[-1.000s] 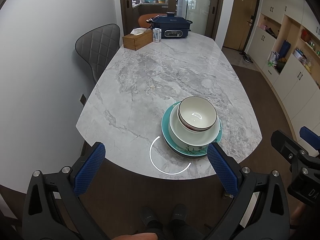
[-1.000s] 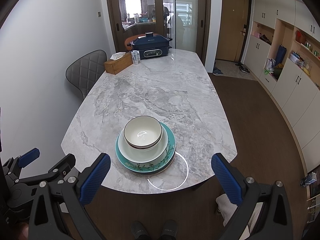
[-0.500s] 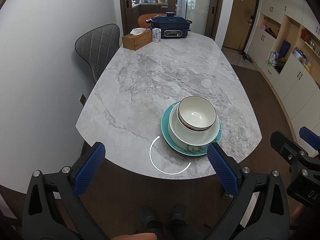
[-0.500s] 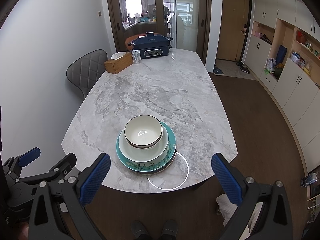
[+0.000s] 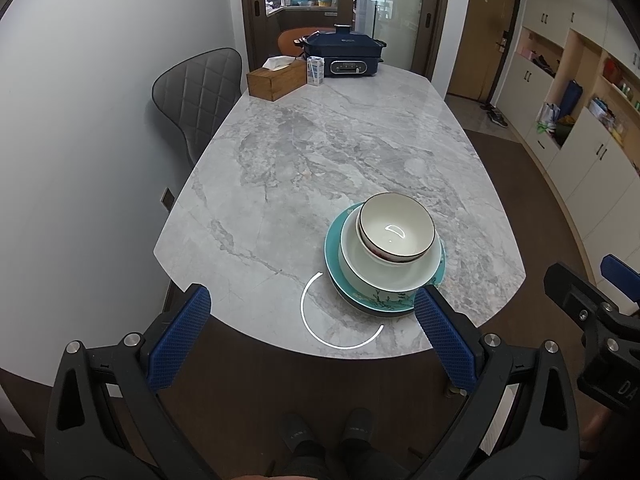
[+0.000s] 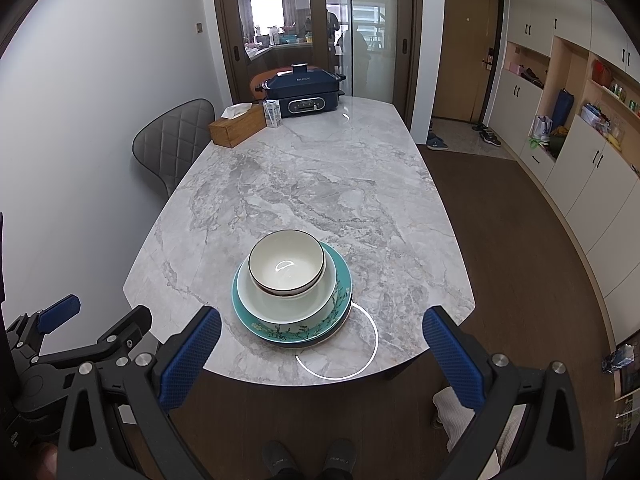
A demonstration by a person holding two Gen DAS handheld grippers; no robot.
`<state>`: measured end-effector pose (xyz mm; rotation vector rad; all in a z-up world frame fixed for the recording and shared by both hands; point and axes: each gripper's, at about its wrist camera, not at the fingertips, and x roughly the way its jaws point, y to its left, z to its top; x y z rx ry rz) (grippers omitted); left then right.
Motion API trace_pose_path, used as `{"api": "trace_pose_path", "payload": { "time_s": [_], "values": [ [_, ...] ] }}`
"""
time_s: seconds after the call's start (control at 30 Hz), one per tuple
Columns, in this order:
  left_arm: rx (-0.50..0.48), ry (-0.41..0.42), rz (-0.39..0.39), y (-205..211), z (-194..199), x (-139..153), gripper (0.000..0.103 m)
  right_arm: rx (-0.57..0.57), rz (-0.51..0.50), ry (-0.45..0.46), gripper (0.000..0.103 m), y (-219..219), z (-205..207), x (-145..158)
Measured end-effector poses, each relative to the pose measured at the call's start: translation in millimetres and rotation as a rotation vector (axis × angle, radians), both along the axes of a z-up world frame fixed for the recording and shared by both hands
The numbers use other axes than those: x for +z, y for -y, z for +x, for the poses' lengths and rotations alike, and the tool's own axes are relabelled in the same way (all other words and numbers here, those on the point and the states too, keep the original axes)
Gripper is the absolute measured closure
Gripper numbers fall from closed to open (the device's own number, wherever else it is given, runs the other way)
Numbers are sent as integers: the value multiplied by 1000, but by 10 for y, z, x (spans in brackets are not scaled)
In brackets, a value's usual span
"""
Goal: Organize plates and bowls
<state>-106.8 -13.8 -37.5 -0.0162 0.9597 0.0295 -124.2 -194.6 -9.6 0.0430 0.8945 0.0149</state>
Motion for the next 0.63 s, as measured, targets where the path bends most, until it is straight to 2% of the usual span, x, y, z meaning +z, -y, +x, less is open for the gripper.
{"api": "trace_pose_path", "payload": {
  "time_s": [0.63],
  "values": [
    [-3, 13, 5, 29, -16, 12, 1, 1, 1, -2, 0, 15, -5, -9]
  ]
}}
